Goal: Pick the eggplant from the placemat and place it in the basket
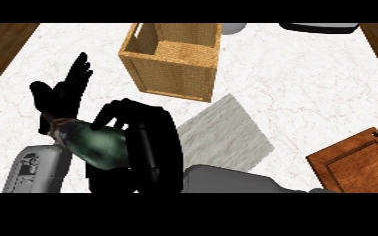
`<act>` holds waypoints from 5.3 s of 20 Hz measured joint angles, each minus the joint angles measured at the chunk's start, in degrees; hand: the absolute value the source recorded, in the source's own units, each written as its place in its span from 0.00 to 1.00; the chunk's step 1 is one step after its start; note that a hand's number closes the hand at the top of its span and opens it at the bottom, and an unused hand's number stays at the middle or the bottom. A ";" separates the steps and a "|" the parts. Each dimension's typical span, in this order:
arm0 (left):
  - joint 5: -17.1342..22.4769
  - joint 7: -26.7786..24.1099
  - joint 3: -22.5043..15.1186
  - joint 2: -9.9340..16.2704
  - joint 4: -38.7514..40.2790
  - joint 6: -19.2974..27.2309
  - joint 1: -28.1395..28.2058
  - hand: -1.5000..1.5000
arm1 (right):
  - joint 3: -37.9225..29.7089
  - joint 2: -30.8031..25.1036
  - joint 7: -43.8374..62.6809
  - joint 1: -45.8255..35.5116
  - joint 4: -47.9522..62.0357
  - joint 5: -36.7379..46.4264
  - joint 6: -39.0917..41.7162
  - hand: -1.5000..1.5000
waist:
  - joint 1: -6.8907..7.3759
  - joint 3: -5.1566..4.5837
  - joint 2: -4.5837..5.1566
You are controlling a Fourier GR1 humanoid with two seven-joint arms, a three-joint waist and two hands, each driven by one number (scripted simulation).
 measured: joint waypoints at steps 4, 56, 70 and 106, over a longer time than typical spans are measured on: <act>-0.03 -0.24 0.03 0.18 0.40 -0.22 -0.70 0.50 | -3.01 -0.04 5.36 -10.01 6.04 -0.76 -0.45 1.00 | 0.32 -0.03 0.19; -0.30 -1.24 0.33 -0.58 0.03 -0.04 -0.93 0.50 | 13.14 0.21 -9.45 -44.62 62.62 -17.36 17.45 1.00 | 0.43 0.08 1.64; -0.17 0.08 0.35 -0.21 -1.41 -0.48 -1.05 0.50 | 10.42 -0.37 -12.74 -42.50 66.39 -21.04 29.39 1.00 | 0.68 0.31 1.41; 0.00 -0.10 0.96 -0.38 0.98 -0.92 -3.45 0.50 | 9.07 -0.67 -13.96 -35.24 70.14 -21.42 37.27 1.00 | 1.08 0.35 1.39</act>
